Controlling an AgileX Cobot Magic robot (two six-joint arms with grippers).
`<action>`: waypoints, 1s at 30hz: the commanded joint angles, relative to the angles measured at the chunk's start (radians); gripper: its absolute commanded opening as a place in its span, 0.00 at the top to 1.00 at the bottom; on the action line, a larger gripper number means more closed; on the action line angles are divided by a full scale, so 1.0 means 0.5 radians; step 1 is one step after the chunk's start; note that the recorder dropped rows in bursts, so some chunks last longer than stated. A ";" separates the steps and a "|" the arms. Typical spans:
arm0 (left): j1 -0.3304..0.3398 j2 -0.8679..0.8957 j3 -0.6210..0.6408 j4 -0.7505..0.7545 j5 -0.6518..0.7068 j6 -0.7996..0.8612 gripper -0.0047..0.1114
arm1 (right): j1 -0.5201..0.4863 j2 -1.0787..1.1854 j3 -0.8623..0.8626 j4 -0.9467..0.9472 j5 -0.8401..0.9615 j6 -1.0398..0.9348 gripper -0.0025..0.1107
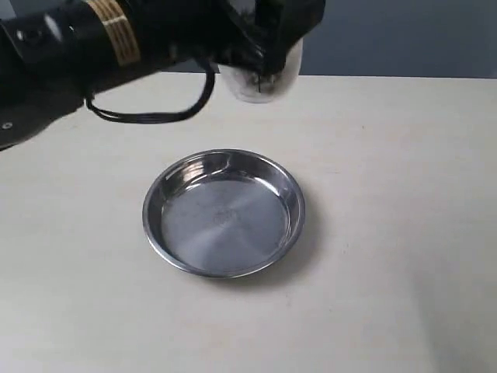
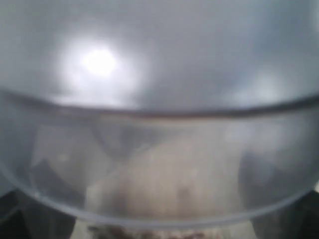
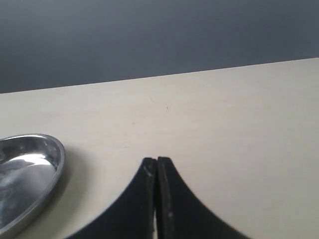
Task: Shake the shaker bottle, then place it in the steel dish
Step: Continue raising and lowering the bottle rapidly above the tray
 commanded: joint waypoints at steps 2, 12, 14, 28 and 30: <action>0.019 0.315 0.400 -0.161 -0.033 -0.035 0.96 | 0.004 0.008 0.002 -0.015 -0.030 -0.007 0.99; 0.019 0.080 0.179 -0.122 0.300 0.029 0.96 | 0.004 0.008 0.002 -0.015 -0.030 -0.007 0.99; 0.038 0.220 0.352 -0.211 0.174 0.024 0.96 | 0.004 0.008 0.002 -0.015 -0.030 -0.007 0.99; 0.077 0.248 0.450 -0.153 0.197 -0.025 0.96 | 0.004 0.008 0.002 -0.009 -0.025 -0.007 0.99; 0.063 0.242 0.500 -0.100 0.003 -0.044 0.96 | 0.004 0.008 0.002 -0.009 -0.025 -0.007 0.99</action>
